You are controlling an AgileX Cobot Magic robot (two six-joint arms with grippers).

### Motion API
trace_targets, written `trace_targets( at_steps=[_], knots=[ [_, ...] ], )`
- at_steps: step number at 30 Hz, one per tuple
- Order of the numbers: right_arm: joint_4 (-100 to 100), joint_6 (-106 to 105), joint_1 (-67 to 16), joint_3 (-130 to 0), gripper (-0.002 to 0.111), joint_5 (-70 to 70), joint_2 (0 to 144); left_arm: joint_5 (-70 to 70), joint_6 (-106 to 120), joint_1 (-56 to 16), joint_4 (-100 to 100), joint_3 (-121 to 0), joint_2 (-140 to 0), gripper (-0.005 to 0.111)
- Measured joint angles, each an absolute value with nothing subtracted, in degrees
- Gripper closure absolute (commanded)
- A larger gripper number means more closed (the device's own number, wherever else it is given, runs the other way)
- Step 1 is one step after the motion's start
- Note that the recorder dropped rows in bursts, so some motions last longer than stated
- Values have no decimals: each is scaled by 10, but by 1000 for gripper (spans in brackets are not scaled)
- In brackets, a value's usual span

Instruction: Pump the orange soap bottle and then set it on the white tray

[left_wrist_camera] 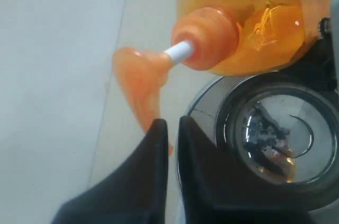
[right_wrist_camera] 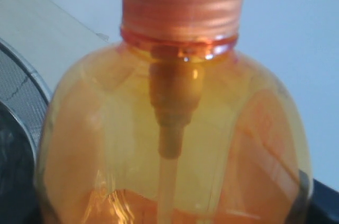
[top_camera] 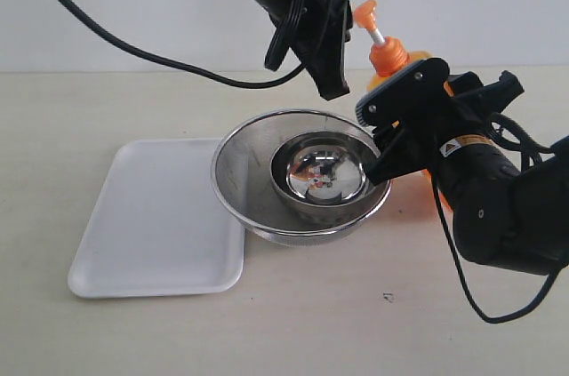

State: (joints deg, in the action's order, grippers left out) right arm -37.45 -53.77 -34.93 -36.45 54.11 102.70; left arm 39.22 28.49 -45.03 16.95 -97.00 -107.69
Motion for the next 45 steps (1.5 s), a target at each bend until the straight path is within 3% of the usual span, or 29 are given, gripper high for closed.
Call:
trace_targets(
  at_steps=[28, 45],
  knots=[
    [-375, -538, -349, -365, 108, 541, 1027, 388, 281, -450, 140, -970, -1028, 102],
    [-374, -526, -349, -365, 108, 542, 1027, 428, 330, -450, 63, -970, -1083, 102]
  ],
)
